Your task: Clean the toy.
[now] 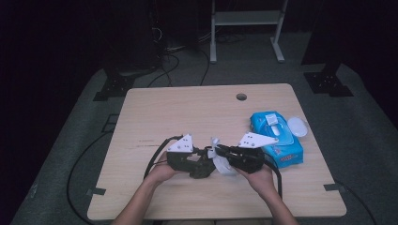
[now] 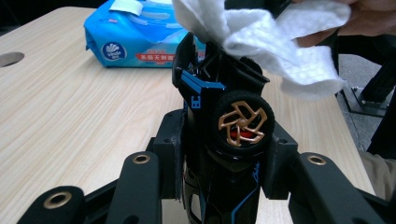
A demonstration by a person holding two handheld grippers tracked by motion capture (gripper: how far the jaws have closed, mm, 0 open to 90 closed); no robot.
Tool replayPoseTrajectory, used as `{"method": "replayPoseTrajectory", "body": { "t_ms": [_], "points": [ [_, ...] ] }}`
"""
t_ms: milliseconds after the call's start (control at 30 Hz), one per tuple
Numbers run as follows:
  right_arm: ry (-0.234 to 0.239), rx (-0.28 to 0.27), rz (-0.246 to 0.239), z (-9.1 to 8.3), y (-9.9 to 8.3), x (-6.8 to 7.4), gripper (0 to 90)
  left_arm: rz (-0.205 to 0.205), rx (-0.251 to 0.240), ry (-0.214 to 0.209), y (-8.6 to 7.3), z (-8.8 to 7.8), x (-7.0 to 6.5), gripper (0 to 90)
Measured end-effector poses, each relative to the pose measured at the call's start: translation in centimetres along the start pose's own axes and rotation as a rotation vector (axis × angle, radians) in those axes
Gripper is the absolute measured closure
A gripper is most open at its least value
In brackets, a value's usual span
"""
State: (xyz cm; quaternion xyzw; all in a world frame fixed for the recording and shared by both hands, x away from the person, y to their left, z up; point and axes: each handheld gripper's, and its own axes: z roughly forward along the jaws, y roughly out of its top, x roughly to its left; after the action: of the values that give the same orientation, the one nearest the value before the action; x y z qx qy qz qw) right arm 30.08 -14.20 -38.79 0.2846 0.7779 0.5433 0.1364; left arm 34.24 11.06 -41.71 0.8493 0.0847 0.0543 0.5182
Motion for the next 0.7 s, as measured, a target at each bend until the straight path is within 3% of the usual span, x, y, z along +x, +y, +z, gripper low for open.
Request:
{"method": "replayPoseTrajectory", "body": {
  "t_ms": [167,300,467,567,700],
  "points": [
    [-0.027,0.028,0.028,-0.3,-1.0,-0.7,82.7,0.002,0.005,0.006,0.0,0.1,0.0,58.3],
    [-0.030,0.019,0.008,-0.9,-0.6,-0.4,82.7,0.015,0.009,0.008,0.3,0.5,-0.2,58.3],
    [-0.004,-0.018,-0.047,-1.0,1.2,1.0,82.7,0.017,0.029,0.011,0.7,1.3,-0.5,58.1],
    [-0.014,0.005,-0.077,-0.7,1.4,1.2,82.7,0.024,0.037,0.005,0.9,1.6,-0.5,58.1],
    [-0.035,0.032,-0.061,-0.7,0.6,0.6,82.7,0.029,0.051,-0.010,1.4,2.4,-0.6,58.0]
  ]
}}
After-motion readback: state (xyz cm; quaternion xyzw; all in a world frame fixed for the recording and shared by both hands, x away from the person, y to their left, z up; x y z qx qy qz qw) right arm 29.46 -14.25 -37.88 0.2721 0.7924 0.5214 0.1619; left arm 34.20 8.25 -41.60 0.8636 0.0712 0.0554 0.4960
